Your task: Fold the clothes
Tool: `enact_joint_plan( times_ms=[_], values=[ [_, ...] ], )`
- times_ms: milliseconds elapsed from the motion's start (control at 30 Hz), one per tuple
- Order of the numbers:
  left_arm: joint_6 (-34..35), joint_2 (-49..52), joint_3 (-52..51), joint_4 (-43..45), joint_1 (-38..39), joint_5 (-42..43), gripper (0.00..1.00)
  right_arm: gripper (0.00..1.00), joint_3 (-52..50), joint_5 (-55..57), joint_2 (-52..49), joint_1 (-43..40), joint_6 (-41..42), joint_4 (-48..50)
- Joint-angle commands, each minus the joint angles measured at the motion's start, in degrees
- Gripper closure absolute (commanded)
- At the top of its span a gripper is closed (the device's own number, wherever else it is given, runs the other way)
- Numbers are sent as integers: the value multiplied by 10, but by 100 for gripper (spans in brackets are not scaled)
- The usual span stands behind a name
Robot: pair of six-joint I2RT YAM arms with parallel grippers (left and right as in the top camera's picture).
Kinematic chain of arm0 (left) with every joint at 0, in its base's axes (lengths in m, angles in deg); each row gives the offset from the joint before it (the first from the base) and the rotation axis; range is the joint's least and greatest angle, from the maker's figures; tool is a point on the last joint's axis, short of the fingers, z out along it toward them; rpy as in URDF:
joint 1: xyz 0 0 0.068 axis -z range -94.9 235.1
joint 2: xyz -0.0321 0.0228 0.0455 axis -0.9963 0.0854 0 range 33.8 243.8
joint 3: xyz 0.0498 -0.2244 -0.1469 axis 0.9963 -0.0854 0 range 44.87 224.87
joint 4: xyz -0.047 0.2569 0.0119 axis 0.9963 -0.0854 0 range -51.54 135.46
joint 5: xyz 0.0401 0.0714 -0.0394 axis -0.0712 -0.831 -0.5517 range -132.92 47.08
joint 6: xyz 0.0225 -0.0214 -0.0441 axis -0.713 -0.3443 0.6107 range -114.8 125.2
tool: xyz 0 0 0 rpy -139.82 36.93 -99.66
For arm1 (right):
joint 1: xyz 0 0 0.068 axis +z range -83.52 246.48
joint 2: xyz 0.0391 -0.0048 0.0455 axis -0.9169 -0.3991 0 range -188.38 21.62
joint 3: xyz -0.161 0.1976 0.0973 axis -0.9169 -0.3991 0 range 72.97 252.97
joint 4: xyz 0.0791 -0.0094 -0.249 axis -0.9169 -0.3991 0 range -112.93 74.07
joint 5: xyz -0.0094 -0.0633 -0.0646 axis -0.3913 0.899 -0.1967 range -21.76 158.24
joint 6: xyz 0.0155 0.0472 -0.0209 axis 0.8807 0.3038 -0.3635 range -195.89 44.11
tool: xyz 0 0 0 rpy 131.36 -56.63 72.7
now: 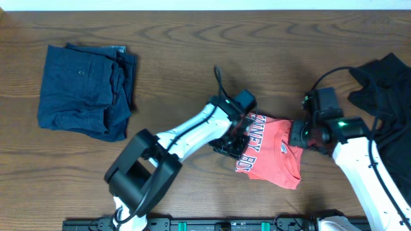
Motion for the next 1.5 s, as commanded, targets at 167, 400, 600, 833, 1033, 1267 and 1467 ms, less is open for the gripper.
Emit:
enact_joint_plan(
  times_ms=[167,400,600,833,1033,1267,1467],
  values=[
    [-1,-71,7,19,-16,0,47,57,9,-49,-43,-13,-53,84],
    [-1,-65,3,44,-3,0,49,96,0,-36,-156,-14,-18,65],
    [-1,-46,-1,75,19,0,58,99,-1,2,-213,-18,-18,99],
    [0,-21,-1,78,19,-7,56,89,19,-21,-156,-24,-53,76],
    [4,-27,5,76,-30,45,52,91,23,-111,-63,-23,-85,33],
    [6,-27,3,141,-42,219,89,99,10,-153,-53,-21,-85,11],
    [34,-7,-19,147,11,124,94,99,-51,-183,-111,-19,-82,75]
  ],
)
